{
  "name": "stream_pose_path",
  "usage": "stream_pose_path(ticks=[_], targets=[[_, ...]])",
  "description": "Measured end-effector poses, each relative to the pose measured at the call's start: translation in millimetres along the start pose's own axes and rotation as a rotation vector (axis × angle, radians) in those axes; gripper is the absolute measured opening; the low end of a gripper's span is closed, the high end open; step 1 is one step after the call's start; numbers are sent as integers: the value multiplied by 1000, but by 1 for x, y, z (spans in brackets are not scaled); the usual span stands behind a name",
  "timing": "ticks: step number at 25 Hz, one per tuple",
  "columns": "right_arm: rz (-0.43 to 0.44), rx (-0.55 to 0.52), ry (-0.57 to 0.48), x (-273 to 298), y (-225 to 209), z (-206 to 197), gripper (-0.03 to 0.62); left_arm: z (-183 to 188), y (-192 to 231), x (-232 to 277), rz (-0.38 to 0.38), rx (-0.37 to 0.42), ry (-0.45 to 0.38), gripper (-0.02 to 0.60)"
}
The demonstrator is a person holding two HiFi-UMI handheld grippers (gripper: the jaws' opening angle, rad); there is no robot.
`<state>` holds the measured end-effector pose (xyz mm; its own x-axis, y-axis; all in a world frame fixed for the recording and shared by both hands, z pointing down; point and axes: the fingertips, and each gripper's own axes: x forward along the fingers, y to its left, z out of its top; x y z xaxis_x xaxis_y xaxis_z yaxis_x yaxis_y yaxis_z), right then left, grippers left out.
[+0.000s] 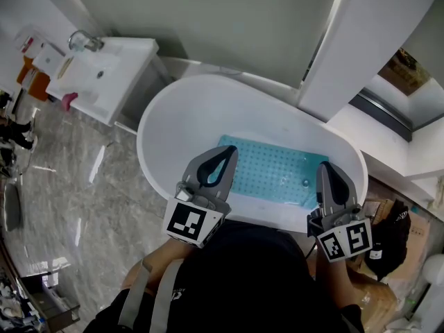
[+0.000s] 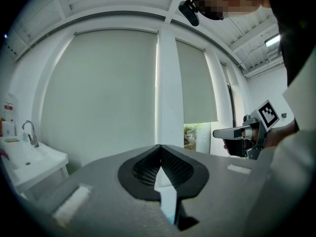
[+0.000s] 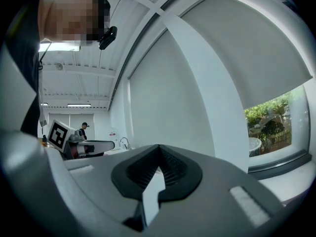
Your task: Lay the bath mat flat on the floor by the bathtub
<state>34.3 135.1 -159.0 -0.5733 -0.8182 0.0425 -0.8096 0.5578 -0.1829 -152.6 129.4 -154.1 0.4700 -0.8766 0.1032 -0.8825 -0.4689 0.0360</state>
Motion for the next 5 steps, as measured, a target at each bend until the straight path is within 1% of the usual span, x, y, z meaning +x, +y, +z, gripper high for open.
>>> stream_pose_path(ticks=[5], targets=[[-3,3,3,1,-4,3,-3,3,1,3,2,-4,-5,5]])
